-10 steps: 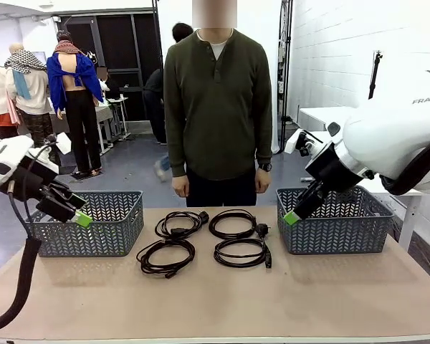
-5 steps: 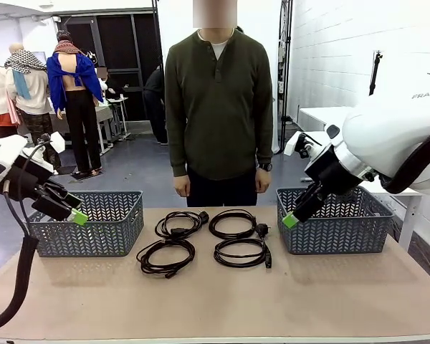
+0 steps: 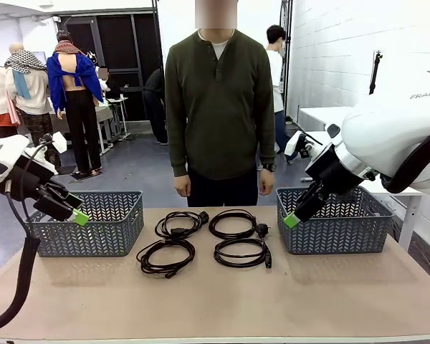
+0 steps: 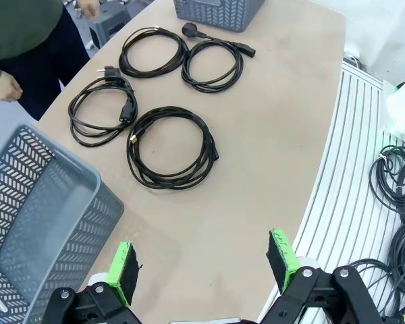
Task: Organize the cables according to human instructions.
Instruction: Pick up a bundle of cables and place it in the basket indicated by the human.
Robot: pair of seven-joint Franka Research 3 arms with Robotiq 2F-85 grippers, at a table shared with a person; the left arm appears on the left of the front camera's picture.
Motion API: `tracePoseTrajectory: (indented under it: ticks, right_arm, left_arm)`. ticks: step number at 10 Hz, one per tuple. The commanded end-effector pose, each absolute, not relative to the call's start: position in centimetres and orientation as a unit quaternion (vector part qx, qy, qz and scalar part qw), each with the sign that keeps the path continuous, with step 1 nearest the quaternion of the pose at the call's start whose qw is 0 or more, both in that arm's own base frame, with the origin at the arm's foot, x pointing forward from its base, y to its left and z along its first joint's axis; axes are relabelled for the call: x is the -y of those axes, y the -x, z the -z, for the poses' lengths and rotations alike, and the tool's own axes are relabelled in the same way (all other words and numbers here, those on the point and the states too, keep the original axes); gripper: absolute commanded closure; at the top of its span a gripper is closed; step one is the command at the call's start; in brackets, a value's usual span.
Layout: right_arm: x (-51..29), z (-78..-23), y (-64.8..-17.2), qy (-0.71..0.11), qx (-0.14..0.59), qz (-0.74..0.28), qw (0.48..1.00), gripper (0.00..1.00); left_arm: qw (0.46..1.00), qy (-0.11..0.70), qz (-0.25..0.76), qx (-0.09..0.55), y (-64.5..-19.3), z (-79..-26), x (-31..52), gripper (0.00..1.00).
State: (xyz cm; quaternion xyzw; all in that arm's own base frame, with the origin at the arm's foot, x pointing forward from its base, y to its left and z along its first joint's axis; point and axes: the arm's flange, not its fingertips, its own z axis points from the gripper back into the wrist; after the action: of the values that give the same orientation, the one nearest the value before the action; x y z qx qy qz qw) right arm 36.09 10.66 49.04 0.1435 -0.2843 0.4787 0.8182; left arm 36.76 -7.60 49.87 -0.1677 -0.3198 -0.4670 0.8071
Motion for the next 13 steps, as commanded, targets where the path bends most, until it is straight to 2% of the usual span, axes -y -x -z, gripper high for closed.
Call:
tracePoseTrajectory:
  ticks: [1, 13]
  right_arm:
    - [-10.67, -48.91, -36.29, -0.154, 0.288, -0.481, 0.814, 0.0]
    - [-10.67, -48.91, -36.29, -0.154, 0.288, -0.481, 0.814, 0.0]
  left_arm:
    - [0.802, 0.176, 0.472, 0.321, -36.94, -49.74, 7.39, 0.0]
    - [0.802, 0.176, 0.472, 0.321, -36.94, -49.74, 7.39, 0.0]
